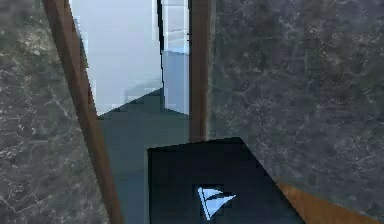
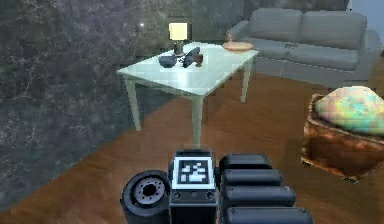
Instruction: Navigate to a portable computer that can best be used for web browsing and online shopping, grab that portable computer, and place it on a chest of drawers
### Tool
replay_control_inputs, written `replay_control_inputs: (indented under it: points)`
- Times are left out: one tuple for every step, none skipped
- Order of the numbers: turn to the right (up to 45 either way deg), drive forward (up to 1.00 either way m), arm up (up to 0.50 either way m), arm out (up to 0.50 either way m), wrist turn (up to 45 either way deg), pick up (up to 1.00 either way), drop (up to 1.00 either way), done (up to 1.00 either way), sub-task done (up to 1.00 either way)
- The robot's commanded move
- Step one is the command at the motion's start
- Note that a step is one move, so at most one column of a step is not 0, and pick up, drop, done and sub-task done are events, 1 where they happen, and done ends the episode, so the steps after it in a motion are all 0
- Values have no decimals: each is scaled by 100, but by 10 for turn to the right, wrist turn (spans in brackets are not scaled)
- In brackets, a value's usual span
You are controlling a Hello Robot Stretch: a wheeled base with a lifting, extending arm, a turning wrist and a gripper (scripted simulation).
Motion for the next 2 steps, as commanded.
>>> replay_control_inputs:
  points:
    - [240,0,0,0,0,0,0,0,0]
    - [0,65,0,0,0,0,0,0,0]
